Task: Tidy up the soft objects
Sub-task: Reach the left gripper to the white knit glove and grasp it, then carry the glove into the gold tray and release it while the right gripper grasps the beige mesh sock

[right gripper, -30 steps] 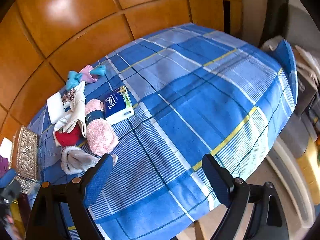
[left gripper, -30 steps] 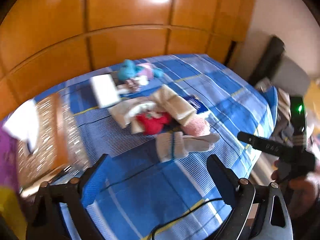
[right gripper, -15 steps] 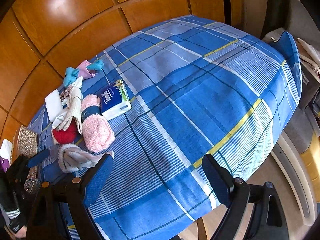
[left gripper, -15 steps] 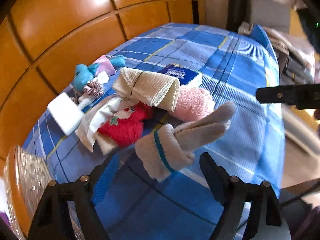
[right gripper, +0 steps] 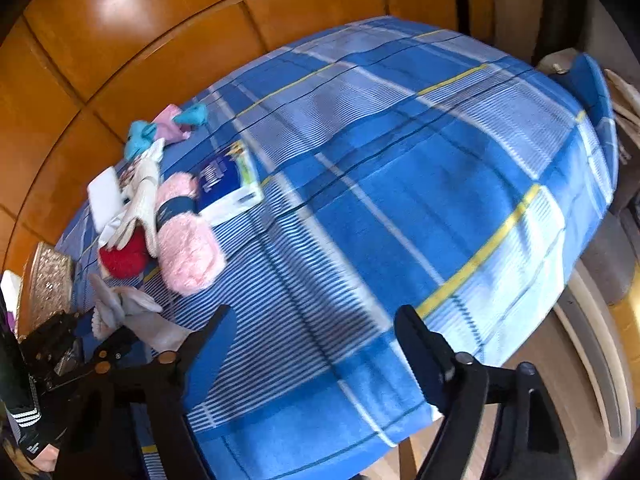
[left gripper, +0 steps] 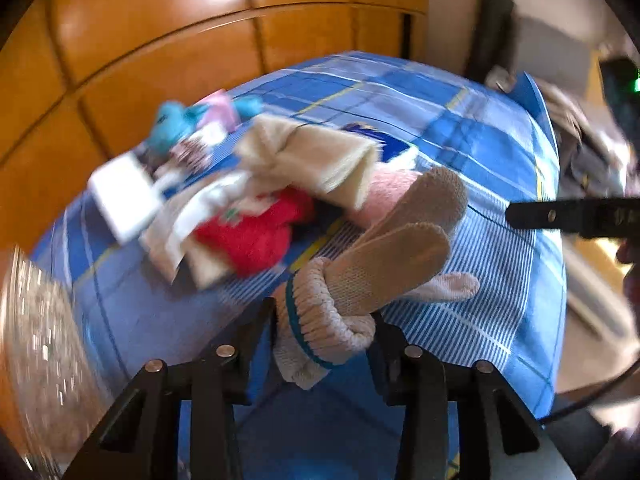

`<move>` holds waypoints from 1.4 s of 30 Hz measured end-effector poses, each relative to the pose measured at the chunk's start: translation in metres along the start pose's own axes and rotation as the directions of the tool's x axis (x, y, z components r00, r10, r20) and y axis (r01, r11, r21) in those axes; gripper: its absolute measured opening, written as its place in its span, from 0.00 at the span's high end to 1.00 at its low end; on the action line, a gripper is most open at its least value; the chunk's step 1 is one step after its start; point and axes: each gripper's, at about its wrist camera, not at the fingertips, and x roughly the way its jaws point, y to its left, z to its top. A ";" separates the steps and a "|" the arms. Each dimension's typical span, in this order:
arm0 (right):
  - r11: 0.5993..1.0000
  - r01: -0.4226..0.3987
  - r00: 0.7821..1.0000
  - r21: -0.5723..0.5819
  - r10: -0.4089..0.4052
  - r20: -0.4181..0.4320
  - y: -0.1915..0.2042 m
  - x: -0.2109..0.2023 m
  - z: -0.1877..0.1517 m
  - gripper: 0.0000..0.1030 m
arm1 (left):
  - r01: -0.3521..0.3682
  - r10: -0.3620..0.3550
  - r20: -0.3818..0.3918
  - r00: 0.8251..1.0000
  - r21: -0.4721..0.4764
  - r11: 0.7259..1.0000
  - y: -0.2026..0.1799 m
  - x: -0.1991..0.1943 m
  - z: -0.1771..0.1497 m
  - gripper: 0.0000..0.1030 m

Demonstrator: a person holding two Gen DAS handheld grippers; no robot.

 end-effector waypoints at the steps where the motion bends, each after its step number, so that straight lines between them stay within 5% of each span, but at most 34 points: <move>1: 1.000 -0.006 1.000 -0.022 0.006 0.000 0.006 0.001 0.002 0.26 | 0.009 -0.009 0.001 1.000 -0.043 0.999 0.005 -0.003 -0.002 0.60; 8: 0.962 -0.092 0.994 -0.257 0.105 0.038 0.069 0.004 0.029 0.53 | 0.028 -0.026 0.012 1.000 -0.233 0.972 0.033 -0.021 -0.014 0.60; 19: 0.905 -0.204 0.976 -0.374 0.220 -0.001 0.120 0.028 0.070 0.53 | 0.013 0.015 0.079 0.997 -0.339 0.941 0.061 -0.063 0.016 0.60; 25: 0.891 -0.204 0.978 -0.406 0.205 -0.041 0.136 0.048 0.076 0.54 | 0.012 0.043 0.109 0.993 -0.459 0.888 0.104 -0.084 0.051 0.60; 30: 0.883 -0.164 0.986 -0.440 0.158 -0.050 0.148 0.058 0.071 0.73 | -0.009 0.096 0.124 0.988 -0.563 0.827 0.159 -0.108 0.079 0.60; 33: 0.878 -0.143 0.989 -0.456 0.143 -0.035 0.153 0.059 0.067 0.74 | -0.057 0.167 0.124 0.978 -0.614 0.787 0.197 -0.127 0.086 0.60; 37: 0.877 -0.132 0.991 -0.461 0.133 -0.030 0.156 0.059 0.066 0.74 | -0.134 0.293 0.106 0.950 -0.709 0.692 0.257 -0.164 0.065 0.59; 42: 0.874 -0.127 0.991 -0.470 0.128 -0.029 0.156 0.060 0.066 0.74 | -0.222 0.435 0.054 0.899 -0.800 0.557 0.306 -0.214 -0.001 0.59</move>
